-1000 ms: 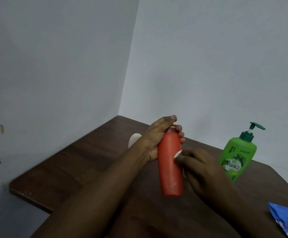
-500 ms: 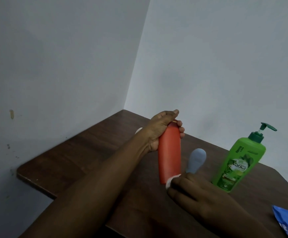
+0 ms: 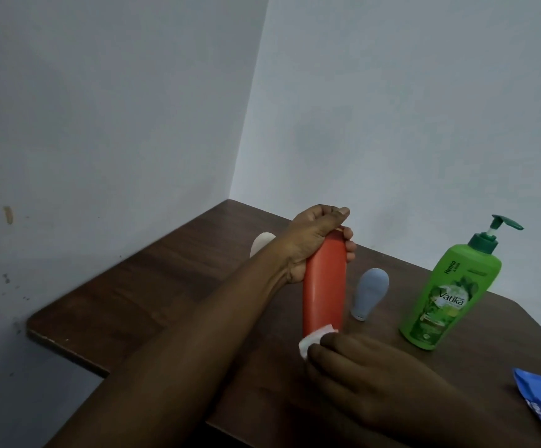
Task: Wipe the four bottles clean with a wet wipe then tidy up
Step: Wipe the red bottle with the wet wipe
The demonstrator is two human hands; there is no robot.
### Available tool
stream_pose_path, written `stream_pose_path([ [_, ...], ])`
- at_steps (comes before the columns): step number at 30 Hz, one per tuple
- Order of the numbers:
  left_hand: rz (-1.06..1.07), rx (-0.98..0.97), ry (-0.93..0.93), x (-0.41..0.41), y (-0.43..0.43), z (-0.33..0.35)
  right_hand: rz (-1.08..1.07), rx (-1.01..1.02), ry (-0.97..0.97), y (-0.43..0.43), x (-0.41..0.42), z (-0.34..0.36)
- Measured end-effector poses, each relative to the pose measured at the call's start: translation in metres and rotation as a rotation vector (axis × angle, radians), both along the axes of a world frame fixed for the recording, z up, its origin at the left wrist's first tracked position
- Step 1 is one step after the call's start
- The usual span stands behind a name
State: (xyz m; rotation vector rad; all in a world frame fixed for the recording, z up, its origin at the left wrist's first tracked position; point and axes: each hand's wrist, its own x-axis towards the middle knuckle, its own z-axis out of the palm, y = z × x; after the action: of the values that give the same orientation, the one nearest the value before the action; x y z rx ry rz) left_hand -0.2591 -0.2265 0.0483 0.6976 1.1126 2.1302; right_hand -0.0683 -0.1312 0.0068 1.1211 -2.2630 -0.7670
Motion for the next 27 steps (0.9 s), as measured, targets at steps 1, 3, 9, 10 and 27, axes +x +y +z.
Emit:
stream_pose_path([
  [1,-0.005,-0.012,0.013,0.001,0.001,-0.001,0.012,0.011,-0.006,0.003,0.000,0.001],
  [3,-0.029,-0.032,0.036,0.005,0.003,-0.002,-0.008,-0.067,0.010,0.014,-0.006,0.008],
  [9,-0.070,-0.058,0.065,0.010,0.007,-0.005,-0.224,-0.375,0.109,0.028,-0.041,0.037],
  [10,-0.070,-0.056,0.061,0.009,0.006,-0.005,-0.223,-0.378,0.114,0.025,-0.040,0.032],
  [27,-0.149,-0.108,0.108,0.015,0.006,-0.006,-0.305,-0.434,0.140,0.027,-0.040,0.029],
])
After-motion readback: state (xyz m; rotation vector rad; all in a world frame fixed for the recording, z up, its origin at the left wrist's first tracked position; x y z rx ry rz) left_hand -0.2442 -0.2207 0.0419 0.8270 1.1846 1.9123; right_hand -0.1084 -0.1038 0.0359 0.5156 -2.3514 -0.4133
